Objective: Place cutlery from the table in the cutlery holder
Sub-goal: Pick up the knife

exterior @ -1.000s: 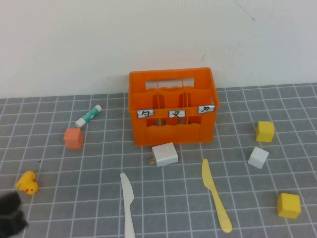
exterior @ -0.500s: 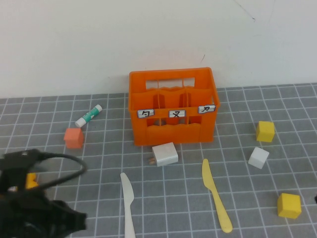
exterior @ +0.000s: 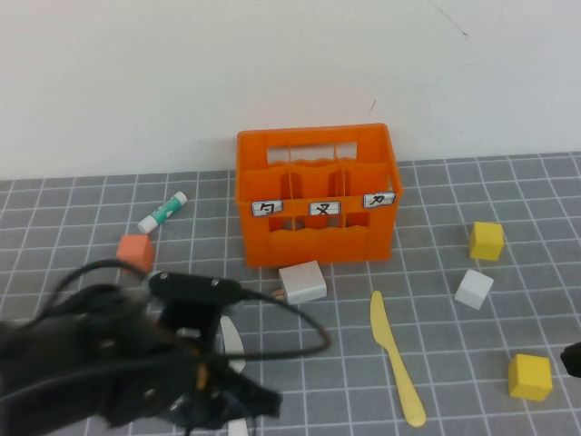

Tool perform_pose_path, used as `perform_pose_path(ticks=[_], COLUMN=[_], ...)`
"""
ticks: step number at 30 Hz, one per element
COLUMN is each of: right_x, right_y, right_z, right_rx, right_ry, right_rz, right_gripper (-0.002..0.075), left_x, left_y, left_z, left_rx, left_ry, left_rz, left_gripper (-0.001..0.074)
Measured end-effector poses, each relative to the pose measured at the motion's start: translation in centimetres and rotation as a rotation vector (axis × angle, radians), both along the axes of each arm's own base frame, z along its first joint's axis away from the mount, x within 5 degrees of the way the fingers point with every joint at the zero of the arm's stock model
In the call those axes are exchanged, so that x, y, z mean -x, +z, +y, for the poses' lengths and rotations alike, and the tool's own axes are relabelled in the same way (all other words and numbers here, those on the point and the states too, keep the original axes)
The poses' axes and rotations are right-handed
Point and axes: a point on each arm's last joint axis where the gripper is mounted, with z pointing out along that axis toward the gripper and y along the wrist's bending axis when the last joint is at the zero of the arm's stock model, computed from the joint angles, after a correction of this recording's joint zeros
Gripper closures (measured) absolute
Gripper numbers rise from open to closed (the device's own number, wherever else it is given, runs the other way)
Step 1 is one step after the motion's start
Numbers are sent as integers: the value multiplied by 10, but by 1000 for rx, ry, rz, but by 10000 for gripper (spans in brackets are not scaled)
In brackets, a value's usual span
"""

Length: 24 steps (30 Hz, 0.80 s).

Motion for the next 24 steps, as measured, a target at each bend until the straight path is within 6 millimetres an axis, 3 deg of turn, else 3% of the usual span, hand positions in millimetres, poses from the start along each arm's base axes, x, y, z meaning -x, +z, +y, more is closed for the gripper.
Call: perform_pose_path(ticks=[7,17,24], right_x=[1,17,20], right_y=[0,-10,-13], right_z=[5,42,45], right_rx=[4,224,302], right_ry=[26,240,225], right_rz=[-7,0,10], right_gripper=[729,728,728], left_x=[-21,-33,-50], left_y=[-20,-37,-58], left_z=[-13,-23,-9], left_rx=[-40,20,-9], left_ry=[128,149,223], left_rz=[12,-13,14], left_gripper=[724,475,441])
